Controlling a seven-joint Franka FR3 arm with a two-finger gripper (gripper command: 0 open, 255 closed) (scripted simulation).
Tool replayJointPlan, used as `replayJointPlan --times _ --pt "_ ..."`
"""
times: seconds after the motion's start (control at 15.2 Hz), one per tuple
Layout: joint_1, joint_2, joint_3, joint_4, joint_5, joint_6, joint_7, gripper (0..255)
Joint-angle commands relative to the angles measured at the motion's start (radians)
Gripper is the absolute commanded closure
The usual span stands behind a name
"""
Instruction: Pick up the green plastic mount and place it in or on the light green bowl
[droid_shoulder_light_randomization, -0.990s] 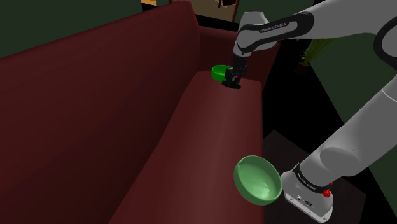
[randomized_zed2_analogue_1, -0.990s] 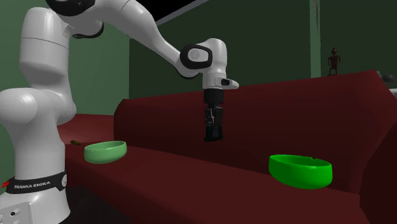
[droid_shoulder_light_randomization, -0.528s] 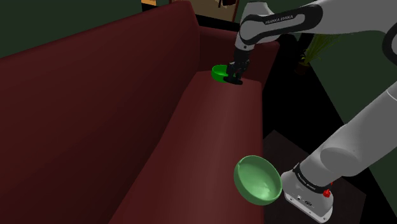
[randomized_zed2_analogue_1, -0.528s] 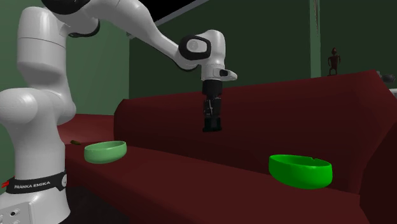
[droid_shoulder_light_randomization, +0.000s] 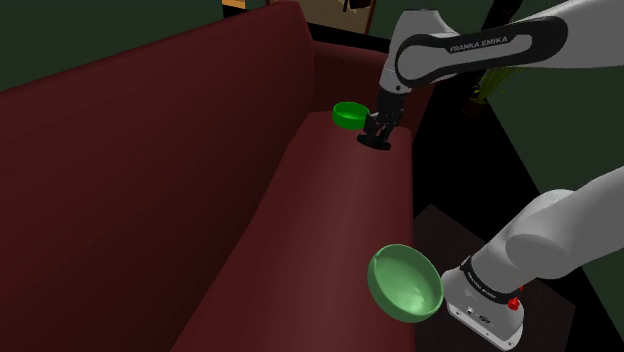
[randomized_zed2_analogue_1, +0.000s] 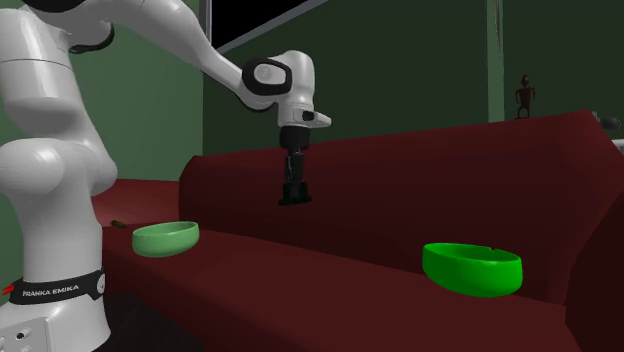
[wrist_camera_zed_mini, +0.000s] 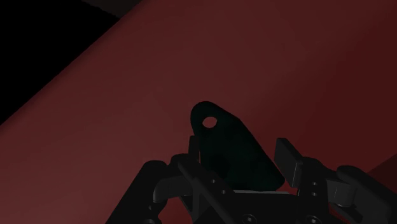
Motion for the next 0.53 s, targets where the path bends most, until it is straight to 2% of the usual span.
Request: replayJointPlan --times 0.0,0.46 --pt "0.016 -0.066 0.021 -0.062 0.01 -0.003 0.032 255" --pt "0.082 -0.297 0.1 -0.249 0.071 -0.043 0.135 255"
